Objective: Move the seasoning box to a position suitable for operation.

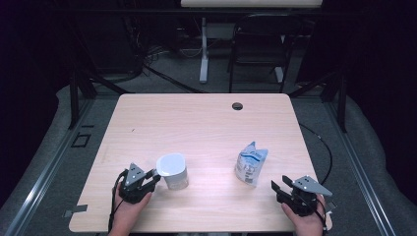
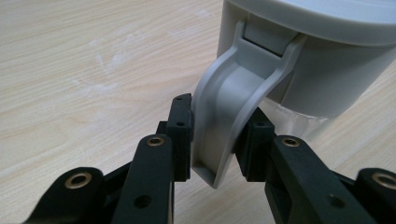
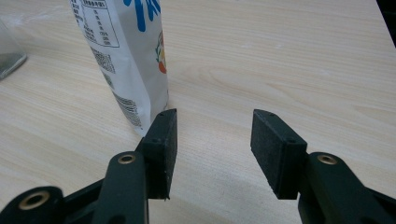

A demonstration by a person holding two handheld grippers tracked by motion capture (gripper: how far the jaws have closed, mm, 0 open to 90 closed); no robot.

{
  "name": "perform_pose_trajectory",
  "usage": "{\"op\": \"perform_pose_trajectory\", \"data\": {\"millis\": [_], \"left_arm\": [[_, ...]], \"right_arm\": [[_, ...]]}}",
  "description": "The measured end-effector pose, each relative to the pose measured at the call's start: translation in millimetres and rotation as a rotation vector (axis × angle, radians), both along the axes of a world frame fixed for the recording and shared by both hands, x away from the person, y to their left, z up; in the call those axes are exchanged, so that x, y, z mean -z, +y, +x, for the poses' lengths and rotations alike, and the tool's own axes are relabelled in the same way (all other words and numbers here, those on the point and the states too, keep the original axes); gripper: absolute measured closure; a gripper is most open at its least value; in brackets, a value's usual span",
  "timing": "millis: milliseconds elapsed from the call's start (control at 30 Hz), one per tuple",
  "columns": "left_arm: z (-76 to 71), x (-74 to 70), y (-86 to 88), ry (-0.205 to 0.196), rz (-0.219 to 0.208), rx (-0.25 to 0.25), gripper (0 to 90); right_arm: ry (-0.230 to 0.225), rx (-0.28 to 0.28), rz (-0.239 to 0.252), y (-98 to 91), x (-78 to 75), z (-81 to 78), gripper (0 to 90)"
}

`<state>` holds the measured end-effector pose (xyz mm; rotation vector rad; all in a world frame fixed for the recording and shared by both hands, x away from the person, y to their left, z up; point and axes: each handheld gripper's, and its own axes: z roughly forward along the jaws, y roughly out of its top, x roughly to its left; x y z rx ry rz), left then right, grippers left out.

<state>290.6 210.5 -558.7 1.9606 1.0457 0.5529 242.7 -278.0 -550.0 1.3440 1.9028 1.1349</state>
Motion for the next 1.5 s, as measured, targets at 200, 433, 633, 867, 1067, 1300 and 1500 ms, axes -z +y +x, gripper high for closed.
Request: {"op": "perform_pose_trajectory", "data": {"millis": [200, 433, 633, 867, 1067, 1300, 1500], "left_arm": [[-1.1, -0.8, -2.1, 0.001, 0.012, -0.002, 70.7], [-2.3, -1.6, -5.1, 0.004, 0.021, 0.007, 70.8], [-4.1, -2.5, -10.8, 0.006, 0.024, 0.026, 70.8], [-10.0, -5.5, -26.1, 0.002, 0.039, 0.096, 71.2], [-15.6, -6.3, -39.1, -0.002, 0.049, 0.144, 71.3], [-19.0, -5.4, -48.8, -0.004, 0.052, 0.174, 71.2], [-20.7, -5.6, -52.6, -0.003, 0.051, 0.193, 71.2]], "right_arm": [[-0.003, -0.002, 0.001, 0.4, -0.6, -0.9, 51.0], [-0.007, -0.011, -0.002, 2.4, -1.0, -1.1, 51.1], [-0.007, -0.022, -0.01, 4.0, -1.6, -1.2, 51.4], [-0.01, -0.04, -0.016, 7.8, -2.9, -2.2, 51.6], [-0.015, -0.055, -0.022, 11.0, -3.3, -2.5, 51.7], [-0.02, -0.074, -0.029, 14.9, -4.1, -3.1, 51.7], [-0.016, -0.084, -0.036, 17.0, -3.3, -2.8, 51.8]]}}
